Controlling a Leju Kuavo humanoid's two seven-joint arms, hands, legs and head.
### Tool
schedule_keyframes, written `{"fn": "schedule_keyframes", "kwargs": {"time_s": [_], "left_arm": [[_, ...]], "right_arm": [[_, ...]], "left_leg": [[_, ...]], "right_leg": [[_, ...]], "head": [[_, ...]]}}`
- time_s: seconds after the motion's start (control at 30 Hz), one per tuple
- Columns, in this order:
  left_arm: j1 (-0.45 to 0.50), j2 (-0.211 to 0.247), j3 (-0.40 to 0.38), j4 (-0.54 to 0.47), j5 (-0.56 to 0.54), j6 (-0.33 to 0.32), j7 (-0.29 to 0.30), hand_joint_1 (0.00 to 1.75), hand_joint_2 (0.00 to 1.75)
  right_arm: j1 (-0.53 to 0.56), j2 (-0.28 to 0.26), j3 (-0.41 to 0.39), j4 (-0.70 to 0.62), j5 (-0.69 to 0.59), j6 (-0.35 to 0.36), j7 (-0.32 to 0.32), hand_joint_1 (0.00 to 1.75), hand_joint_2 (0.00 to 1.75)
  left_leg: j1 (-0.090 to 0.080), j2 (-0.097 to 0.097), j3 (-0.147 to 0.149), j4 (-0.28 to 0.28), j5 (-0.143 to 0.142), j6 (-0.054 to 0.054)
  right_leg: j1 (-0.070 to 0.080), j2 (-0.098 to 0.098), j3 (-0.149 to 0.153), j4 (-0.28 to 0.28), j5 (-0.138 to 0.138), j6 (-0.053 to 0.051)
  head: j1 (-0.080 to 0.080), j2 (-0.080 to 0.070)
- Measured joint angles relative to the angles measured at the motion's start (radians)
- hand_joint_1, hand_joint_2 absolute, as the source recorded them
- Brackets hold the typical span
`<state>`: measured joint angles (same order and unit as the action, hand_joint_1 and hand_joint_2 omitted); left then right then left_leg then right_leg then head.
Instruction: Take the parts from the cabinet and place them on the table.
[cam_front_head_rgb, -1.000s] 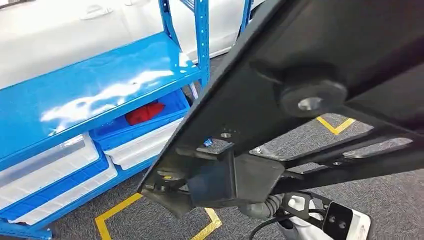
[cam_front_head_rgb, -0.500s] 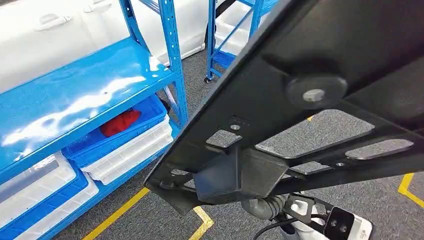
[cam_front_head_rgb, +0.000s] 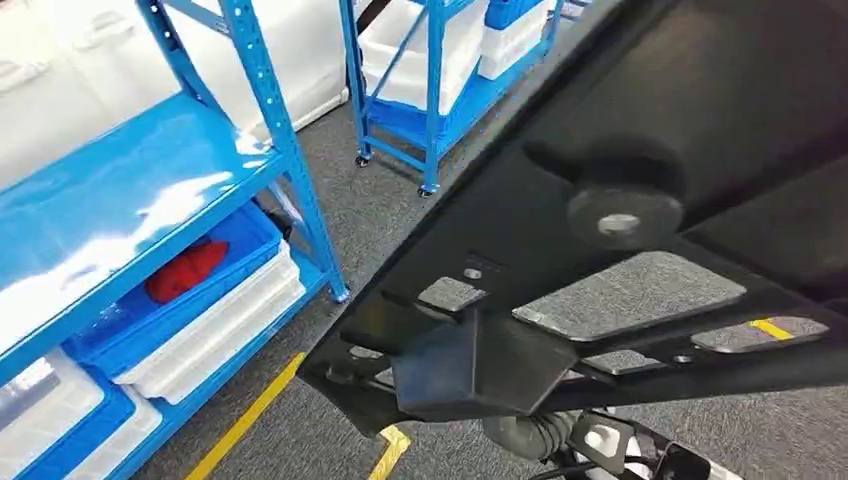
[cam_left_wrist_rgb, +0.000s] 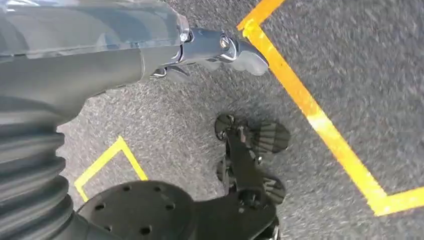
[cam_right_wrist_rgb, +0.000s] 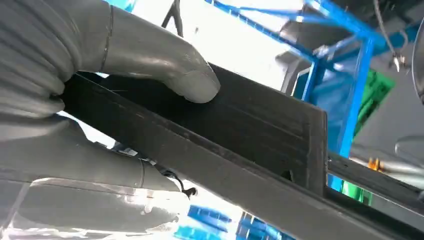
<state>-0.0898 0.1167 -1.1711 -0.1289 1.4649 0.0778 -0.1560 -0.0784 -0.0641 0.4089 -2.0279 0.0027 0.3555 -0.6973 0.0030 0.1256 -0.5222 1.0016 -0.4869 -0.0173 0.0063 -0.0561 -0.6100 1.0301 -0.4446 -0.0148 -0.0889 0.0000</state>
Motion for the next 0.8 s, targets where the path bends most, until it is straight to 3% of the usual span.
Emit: {"fn": "schedule_keyframes", "kwargs": {"time_s": [0.03, 0.07, 0.1, 0.13, 0.17, 0.2, 0.23, 0.27, 0.3, 0.33, 0.37, 0.4, 0.43, 0.53, 0.57, 0.6, 0.63, 0.67, 0.7, 0.73, 0.77, 0.8], "left_arm": [[-0.002, -0.001, 0.0, 0.0, 0.0, 0.0, 0.001, 0.0, 1.75], [-0.005, -0.001, 0.0, 0.0, 0.0, 0.001, 0.002, 0.0, 1.75], [-0.003, -0.002, 0.0, 0.0, 0.0, 0.001, 0.002, 0.0, 1.75], [0.0, -0.002, 0.0, 0.0, 0.0, 0.002, 0.002, 0.0, 1.75], [0.005, -0.002, 0.0, 0.0, 0.0, 0.002, 0.002, 0.0, 1.75], [0.009, -0.002, 0.0, 0.0, 0.0, 0.003, 0.002, 0.0, 1.75], [0.012, -0.003, 0.0, 0.0, 0.001, 0.004, 0.002, 0.0, 1.75], [0.013, -0.003, 0.0, 0.0, 0.001, 0.004, 0.002, 0.0, 1.75], [0.012, -0.004, 0.0, 0.0, 0.002, 0.005, 0.001, 0.0, 1.75], [0.011, -0.003, 0.0, 0.0, 0.002, 0.006, -0.002, 0.0, 1.75], [0.011, -0.003, 0.0, 0.0, 0.002, 0.009, -0.006, 0.0, 1.75], [0.01, -0.002, 0.0, 0.0, 0.003, 0.01, -0.008, 0.0, 1.75], [0.01, -0.002, 0.0, 0.0, 0.003, 0.011, -0.01, 0.0, 1.75], [0.008, 0.0, 0.001, 0.0, 0.005, 0.013, -0.029, 0.0, 1.75], [0.005, -0.001, 0.002, 0.0, 0.005, 0.013, -0.035, 0.0, 1.75], [0.002, -0.001, 0.003, 0.0, 0.006, 0.013, -0.045, 0.0, 1.75], [0.003, 0.0, 0.003, 0.0, 0.006, 0.013, -0.05, 0.0, 1.75], [0.005, 0.001, 0.004, 0.0, 0.006, 0.011, -0.058, 0.0, 1.75], [0.007, 0.002, 0.004, 0.0, 0.006, 0.009, -0.066, 0.0, 1.75], [0.009, 0.003, 0.004, 0.0, 0.006, 0.008, -0.07, 0.0, 1.75], [0.01, 0.005, 0.005, 0.0, 0.006, 0.007, -0.077, 0.0, 1.75], [0.008, 0.006, 0.005, 0.0, 0.006, 0.005, -0.086, 0.0, 1.75]], "right_arm": [[0.004, 0.0, -0.002, -0.002, 0.0, 0.0, 0.0, 1.75, 1.75], [0.009, 0.002, -0.002, -0.005, -0.001, 0.001, 0.0, 1.75, 1.75], [0.009, 0.002, -0.003, -0.006, -0.004, 0.001, 0.0, 1.75, 1.75], [0.011, 0.005, -0.004, -0.006, -0.007, 0.002, 0.0, 1.75, 1.75], [0.015, 0.007, -0.006, -0.006, -0.009, 0.003, 0.0, 1.75, 1.75], [0.019, 0.007, -0.008, -0.006, -0.009, 0.004, 0.0, 1.75, 1.75], [0.024, 0.007, -0.009, -0.006, -0.008, 0.004, 0.0, 1.75, 1.75], [0.027, 0.007, -0.011, -0.006, -0.006, 0.004, 0.001, 1.75, 1.75], [0.029, 0.008, -0.013, -0.006, -0.005, 0.004, 0.0, 1.75, 1.75], [0.029, 0.01, -0.016, -0.006, -0.004, 0.006, 0.0, 1.75, 1.75], [0.029, 0.013, -0.018, -0.006, -0.004, 0.008, 0.0, 1.75, 1.75], [0.029, 0.016, -0.019, -0.005, -0.004, 0.011, 0.0, 1.75, 1.75], [0.027, 0.018, -0.019, -0.005, -0.004, 0.014, 0.0, 1.75, 1.75], [0.028, 0.021, -0.022, -0.003, -0.003, 0.024, 0.001, 1.75, 1.75], [0.027, 0.021, -0.023, -0.003, -0.004, 0.025, 0.0, 1.75, 1.75], [0.026, 0.021, -0.025, -0.003, -0.006, 0.025, 0.0, 1.75, 1.75], [0.023, 0.021, -0.025, -0.003, -0.007, 0.026, 0.0, 1.75, 1.75], [0.024, 0.021, -0.026, -0.002, -0.01, 0.027, 0.0, 1.75, 1.75], [0.025, 0.021, -0.026, -0.001, -0.013, 0.029, 0.0, 1.75, 1.75], [0.026, 0.021, -0.026, 0.001, -0.017, 0.034, 0.0, 1.75, 1.75], [0.027, 0.021, -0.026, 0.004, -0.023, 0.042, 0.0, 1.75, 1.75], [0.027, 0.021, -0.027, 0.008, -0.028, 0.047, 0.0, 1.75, 1.75]], "left_leg": [[0.001, 0.009, 0.004, 0.002, -0.006, -0.008], [0.009, -0.047, 0.0, 0.018, -0.021, -0.015], [0.01, -0.087, -0.018, 0.059, -0.053, -0.016], [0.01, -0.106, -0.055, 0.142, -0.099, -0.017], [0.009, -0.114, -0.097, 0.231, -0.137, -0.018], [0.009, -0.116, -0.13, 0.298, -0.155, -0.019], [0.009, -0.117, -0.147, 0.324, -0.151, -0.018], [0.009, -0.117, -0.145, 0.311, -0.131, -0.017], [0.009, -0.118, -0.121, 0.248, -0.083, -0.015], [0.01, -0.126, -0.081, 0.152, -0.028, -0.011], [0.01, -0.153, -0.038, 0.055, 0.018, -0.006], [0.011, -0.197, -0.026, 0.025, 0.007, 0.0], [0.011, -0.207, -0.028, 0.01, 0.01, -0.002], [0.003, -0.18, -0.024, 0.011, 0.017, 0.013], [0.017, -0.167, -0.02, -0.004, 0.027, 0.023], [0.015, -0.155, -0.019, -0.007, 0.029, 0.029], [0.013, -0.143, -0.02, -0.007, 0.029, 0.034], [0.01, -0.132, -0.021, -0.007, 0.028, 0.035], [0.008, -0.119, -0.021, -0.007, 0.028, 0.036], [0.007, -0.109, -0.022, -0.007, 0.027, 0.036], [0.007, -0.091, -0.022, -0.006, 0.027, 0.035], [0.007, -0.078, -0.022, -0.006, 0.026, 0.034]], "right_leg": [[-0.003, 0.014, 0.003, -0.009, 0.005, -0.009], [-0.008, 0.023, 0.006, -0.012, 0.008, -0.014], [-0.01, 0.034, 0.006, -0.013, 0.009, -0.018], [-0.01, 0.045, 0.005, -0.013, 0.01, -0.023], [-0.008, 0.06, 0.005, -0.012, 0.01, -0.026], [-0.007, 0.075, 0.005, -0.011, 0.01, -0.026], [-0.006, 0.089, 0.005, -0.01, 0.01, -0.026], [-0.006, 0.1, 0.005, -0.008, 0.01, -0.026], [-0.006, 0.115, 0.005, -0.005, 0.01, -0.025], [-0.006, 0.13, 0.006, -0.004, 0.009, -0.025], [-0.007, 0.142, 0.007, -0.002, 0.008, -0.022], [-0.01, 0.148, 0.004, -0.002, 0.009, -0.02], [-0.008, 0.161, -0.003, 0.006, 0.012, -0.009], [-0.017, 0.187, -0.008, -0.007, 0.023, 0.012], [-0.011, 0.188, -0.01, 0.0, 0.02, 0.017], [-0.007, 0.136, -0.021, 0.025, 0.0, 0.018], [-0.006, 0.097, -0.05, 0.085, -0.041, 0.021], [-0.01, 0.078, -0.086, 0.162, -0.08, 0.025], [-0.014, 0.07, -0.122, 0.237, -0.112, 0.028], [-0.016, 0.067, -0.143, 0.282, -0.127, 0.03], [-0.019, 0.064, -0.154, 0.309, -0.126, 0.033], [-0.02, 0.06, -0.134, 0.272, -0.097, 0.034]], "head": [[0.0, 0.0], [0.0, 0.0], [0.0, 0.0], [0.0, 0.0], [0.0, 0.0], [0.0, 0.0], [0.0, 0.0], [0.0, 0.0], [0.0, 0.0], [0.0, 0.0], [0.0, 0.0], [0.0, 0.0], [0.0, 0.0], [0.0, 0.0], [0.0, 0.0], [0.0, 0.0], [0.0, 0.0], [0.0, 0.0], [0.0, 0.0], [0.0, 0.0], [0.0, 0.0], [0.0, 0.0]]}}
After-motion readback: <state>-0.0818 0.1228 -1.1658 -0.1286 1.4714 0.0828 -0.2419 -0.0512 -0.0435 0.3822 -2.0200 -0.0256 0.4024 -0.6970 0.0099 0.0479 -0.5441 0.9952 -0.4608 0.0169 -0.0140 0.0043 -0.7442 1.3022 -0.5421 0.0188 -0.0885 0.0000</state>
